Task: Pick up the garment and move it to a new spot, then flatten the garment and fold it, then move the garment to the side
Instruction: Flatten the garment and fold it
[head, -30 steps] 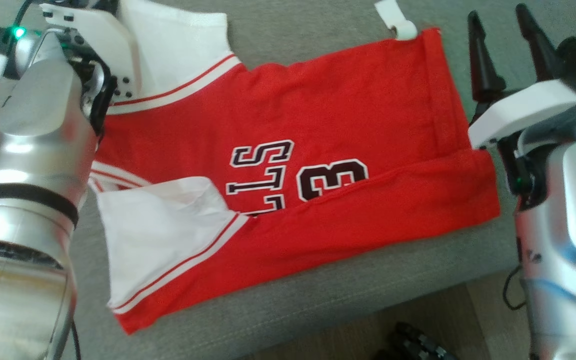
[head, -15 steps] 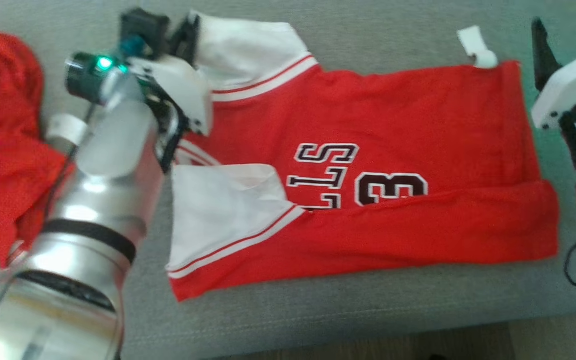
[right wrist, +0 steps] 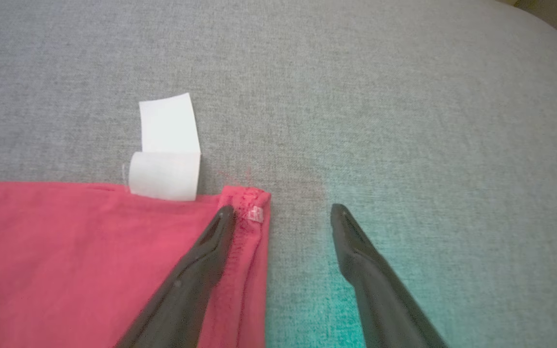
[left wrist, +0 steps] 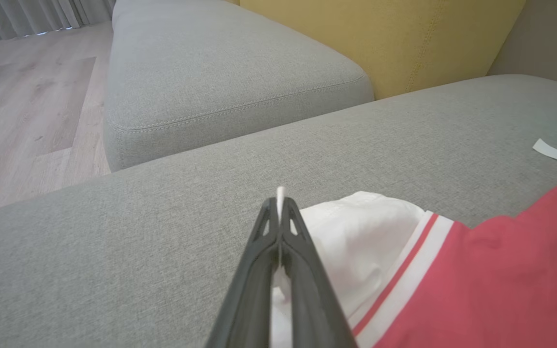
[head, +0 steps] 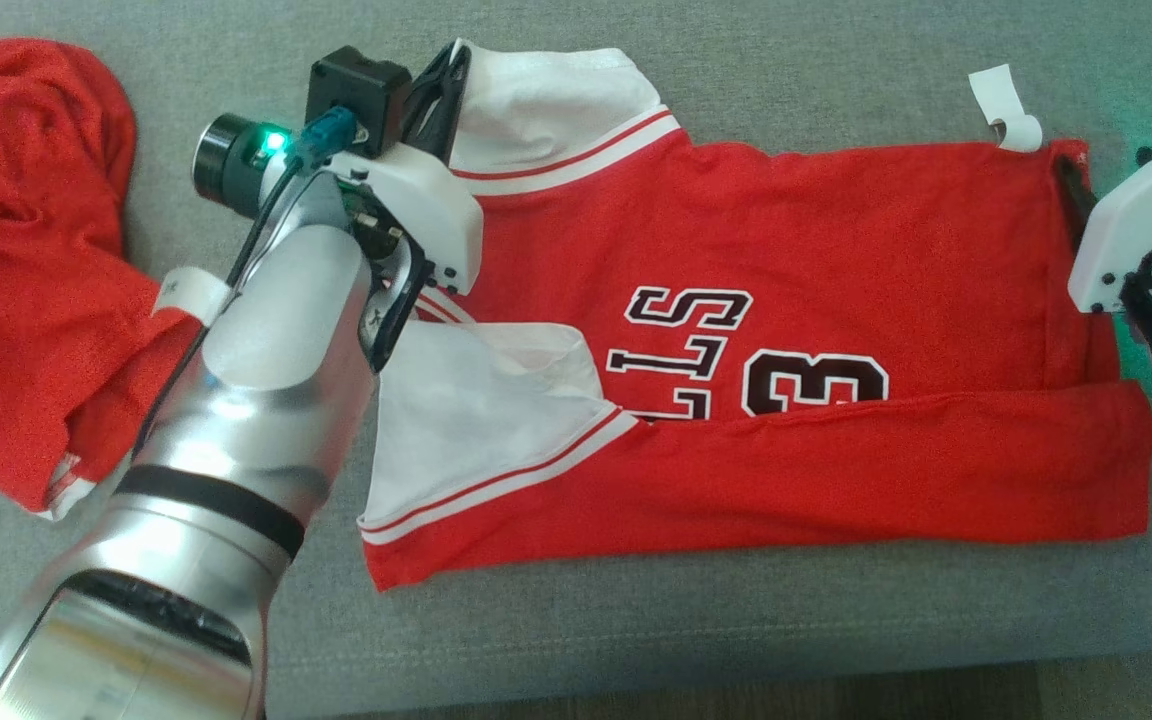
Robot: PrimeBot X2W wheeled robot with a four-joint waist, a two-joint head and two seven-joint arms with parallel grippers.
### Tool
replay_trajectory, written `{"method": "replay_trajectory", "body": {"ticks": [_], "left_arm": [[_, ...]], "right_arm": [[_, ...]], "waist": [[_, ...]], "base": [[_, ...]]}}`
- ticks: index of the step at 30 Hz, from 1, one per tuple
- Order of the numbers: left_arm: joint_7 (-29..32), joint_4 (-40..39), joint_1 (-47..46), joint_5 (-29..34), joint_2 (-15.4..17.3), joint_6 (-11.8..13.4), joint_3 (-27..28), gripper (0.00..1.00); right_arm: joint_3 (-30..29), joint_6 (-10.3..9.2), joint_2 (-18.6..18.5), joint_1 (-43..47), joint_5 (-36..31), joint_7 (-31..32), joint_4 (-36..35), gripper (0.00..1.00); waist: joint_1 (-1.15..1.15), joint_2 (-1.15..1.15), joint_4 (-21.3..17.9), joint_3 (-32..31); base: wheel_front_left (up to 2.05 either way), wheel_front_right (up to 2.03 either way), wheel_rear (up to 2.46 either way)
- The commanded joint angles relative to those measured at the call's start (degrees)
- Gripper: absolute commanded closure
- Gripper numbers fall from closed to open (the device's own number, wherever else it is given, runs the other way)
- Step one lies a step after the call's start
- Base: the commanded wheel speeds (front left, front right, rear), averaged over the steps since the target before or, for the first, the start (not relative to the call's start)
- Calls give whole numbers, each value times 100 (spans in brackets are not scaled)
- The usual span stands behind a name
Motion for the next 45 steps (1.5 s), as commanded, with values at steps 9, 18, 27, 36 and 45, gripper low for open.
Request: {"method": "replay_trajectory", "body": {"ticks": [9, 18, 27, 36, 45], "left_arm": [[170, -484, -161, -95, 280, 109, 100, 100], [291, -745, -181, -158, 464, 191, 132, 100], [315, -883, -387, -252, 722, 310, 291, 100], [283, -844, -964, -311, 982, 376, 484, 100], [131, -584, -1189, -350, 948, 311, 489, 100]], "right_arm": [[478, -4, -168, -168, 408, -16, -1, 0], [746, -4, -213, -256, 994, 57, 113, 100], [557, -4, -404, -607, 771, -653, 243, 100], [-82, -4, -162, -1255, 24, -1761, 519, 100], [-383, -4, 173, -1521, -353, -2386, 846, 100]], "waist": [[0, 0, -3, 124], [0, 0, 38, 263], [0, 0, -41, 224], [0, 0, -137, 281], [0, 0, -158, 264]], "base": [[0, 0, 0], [0, 0, 0], [0, 0, 0], [0, 0, 0], [0, 0, 0]]}}
